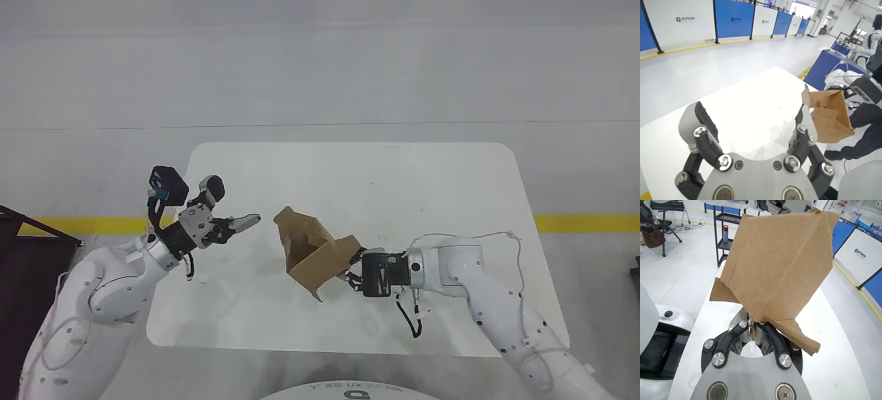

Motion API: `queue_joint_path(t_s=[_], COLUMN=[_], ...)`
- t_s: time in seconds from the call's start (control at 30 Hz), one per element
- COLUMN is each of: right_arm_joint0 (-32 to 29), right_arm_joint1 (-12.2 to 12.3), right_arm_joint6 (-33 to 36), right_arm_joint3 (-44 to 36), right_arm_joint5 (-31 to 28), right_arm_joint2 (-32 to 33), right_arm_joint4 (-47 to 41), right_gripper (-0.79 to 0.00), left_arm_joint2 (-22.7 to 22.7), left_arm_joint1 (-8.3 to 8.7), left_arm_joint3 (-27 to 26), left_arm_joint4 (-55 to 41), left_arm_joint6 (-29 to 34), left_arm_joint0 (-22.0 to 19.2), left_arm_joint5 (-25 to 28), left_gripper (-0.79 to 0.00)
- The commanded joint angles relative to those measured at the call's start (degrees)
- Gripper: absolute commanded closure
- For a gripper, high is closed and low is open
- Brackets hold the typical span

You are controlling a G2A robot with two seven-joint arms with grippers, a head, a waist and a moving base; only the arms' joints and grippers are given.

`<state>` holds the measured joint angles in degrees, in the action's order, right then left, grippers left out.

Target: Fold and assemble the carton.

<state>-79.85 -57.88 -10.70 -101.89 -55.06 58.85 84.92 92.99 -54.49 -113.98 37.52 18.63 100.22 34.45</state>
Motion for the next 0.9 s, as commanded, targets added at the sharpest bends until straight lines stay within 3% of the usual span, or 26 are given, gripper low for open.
queue_joint_path(t_s=[0.0,0.1,0.33,0.43,0.63,0.87], right_arm_joint0=[-0.12,0.47,4.03,5.81,9.03,11.19], right_arm_joint1=[-0.03,-0.16,0.36,0.53,-0.07,-0.88], right_arm_joint6=[0.14,-4.58,-30.3,-37.9,-41.53,-38.63], right_arm_joint3=[-0.2,-1.3,2.66,6.27,11.17,14.19], right_arm_joint5=[0.41,0.07,3.5,6.09,8.0,8.33], right_arm_joint2=[-0.19,-1.24,-4.44,-5.86,-8.75,-10.93], right_arm_joint4=[0.09,1.37,18.64,23.39,24.15,21.68], right_gripper=[0.0,0.0,0.0,0.0,0.0,0.0], left_arm_joint2=[-0.48,-1.3,-2.26,-2.43,-3.27,-5.39], left_arm_joint1=[-0.02,-0.07,-0.14,-0.13,0.12,0.43], left_arm_joint3=[0.37,0.74,1.14,1.4,1.67,1.61], left_arm_joint4=[0.24,0.31,-0.76,-2.69,-9.03,-11.32], left_arm_joint6=[0.6,1.37,2.13,2.48,5.98,10.58], left_arm_joint0=[-0.65,-1.68,-3.75,-4.2,-5.29,-6.58], left_arm_joint5=[-0.21,-0.59,-0.33,0.97,5.64,9.15], left_gripper=[-0.785,-0.785,-0.785,-0.785,-0.785,-0.785])
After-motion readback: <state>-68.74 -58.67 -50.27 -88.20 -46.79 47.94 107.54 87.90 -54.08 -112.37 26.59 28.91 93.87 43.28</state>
